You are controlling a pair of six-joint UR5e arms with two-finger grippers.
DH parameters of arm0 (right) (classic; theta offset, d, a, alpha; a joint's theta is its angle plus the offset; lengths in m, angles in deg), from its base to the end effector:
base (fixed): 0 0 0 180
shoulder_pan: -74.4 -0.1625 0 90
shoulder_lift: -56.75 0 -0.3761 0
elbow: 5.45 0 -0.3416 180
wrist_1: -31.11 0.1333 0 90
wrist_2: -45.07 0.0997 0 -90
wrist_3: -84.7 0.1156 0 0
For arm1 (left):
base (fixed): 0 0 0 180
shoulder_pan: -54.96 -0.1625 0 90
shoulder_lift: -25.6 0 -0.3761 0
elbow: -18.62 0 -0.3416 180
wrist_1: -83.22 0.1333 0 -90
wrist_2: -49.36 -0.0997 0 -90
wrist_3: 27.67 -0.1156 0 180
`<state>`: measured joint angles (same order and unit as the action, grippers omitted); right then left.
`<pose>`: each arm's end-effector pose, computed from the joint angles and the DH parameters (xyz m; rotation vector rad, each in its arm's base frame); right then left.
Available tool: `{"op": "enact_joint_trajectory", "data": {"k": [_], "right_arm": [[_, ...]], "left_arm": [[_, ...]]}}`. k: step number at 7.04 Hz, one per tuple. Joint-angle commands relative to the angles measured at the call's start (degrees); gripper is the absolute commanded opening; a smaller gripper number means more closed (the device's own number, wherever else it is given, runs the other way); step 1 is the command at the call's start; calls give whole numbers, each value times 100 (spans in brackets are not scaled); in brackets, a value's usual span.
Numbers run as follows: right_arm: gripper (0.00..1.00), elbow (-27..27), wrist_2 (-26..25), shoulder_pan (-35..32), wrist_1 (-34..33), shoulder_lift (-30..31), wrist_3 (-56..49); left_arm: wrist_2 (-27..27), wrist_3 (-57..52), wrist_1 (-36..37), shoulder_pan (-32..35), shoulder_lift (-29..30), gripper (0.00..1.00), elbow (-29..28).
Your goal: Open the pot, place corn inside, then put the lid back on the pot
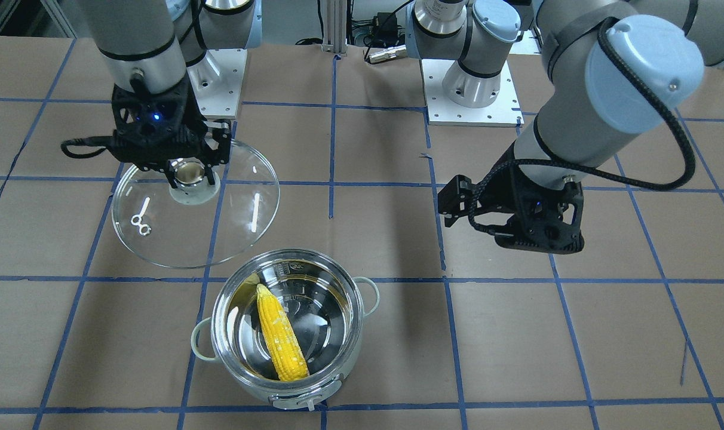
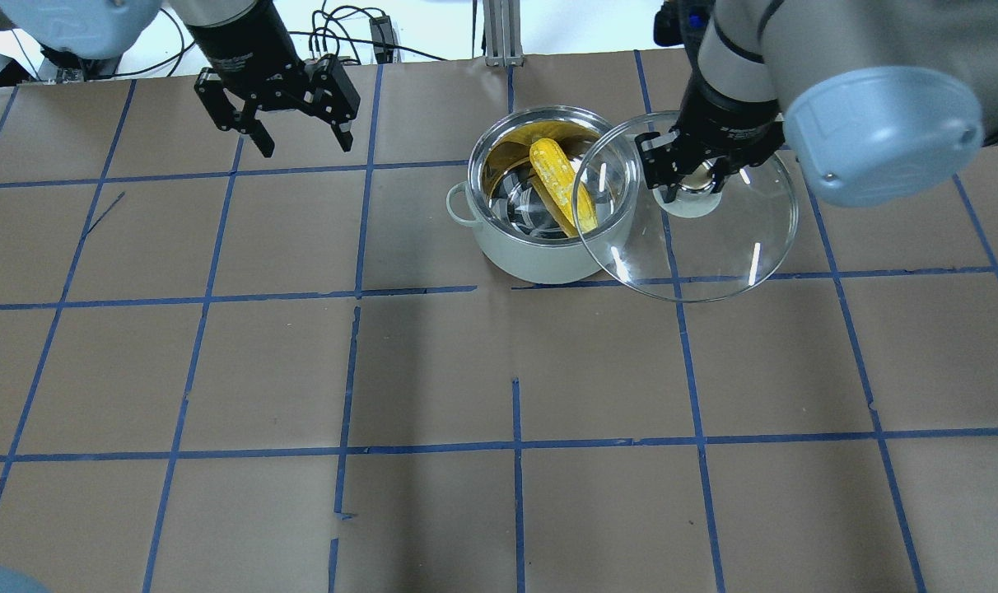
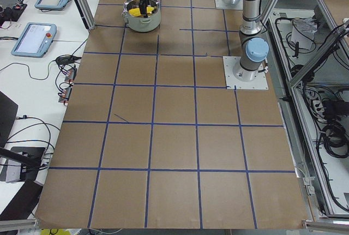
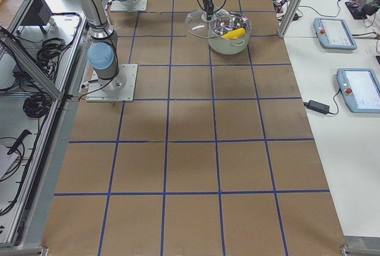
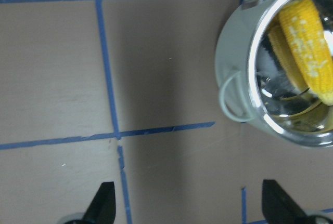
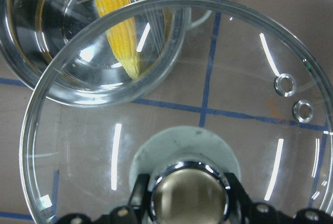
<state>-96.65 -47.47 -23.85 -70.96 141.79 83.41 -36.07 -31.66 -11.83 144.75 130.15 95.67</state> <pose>0.1962 -0.4598 0.3959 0.2542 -3.0889 0.1639 -0.1406 -0.5222 0.3910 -0.0936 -3.0514 -0.1728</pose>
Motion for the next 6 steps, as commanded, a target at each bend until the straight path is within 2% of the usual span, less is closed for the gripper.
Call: {"op": "enact_joint_trajectory", "data": {"k": [1, 3, 6], "right_arm": [[26, 871, -115, -483, -147, -993, 594], [26, 1454, -27, -537, -120, -1689, 929], [25, 1720, 156, -607, -129, -2201, 999]], "left_arm": [[-88, -93, 510, -137, -531, 100, 915], [-88, -241, 664, -330, -532, 100, 935], [-79, -286, 672, -304, -524, 100, 865]]}}
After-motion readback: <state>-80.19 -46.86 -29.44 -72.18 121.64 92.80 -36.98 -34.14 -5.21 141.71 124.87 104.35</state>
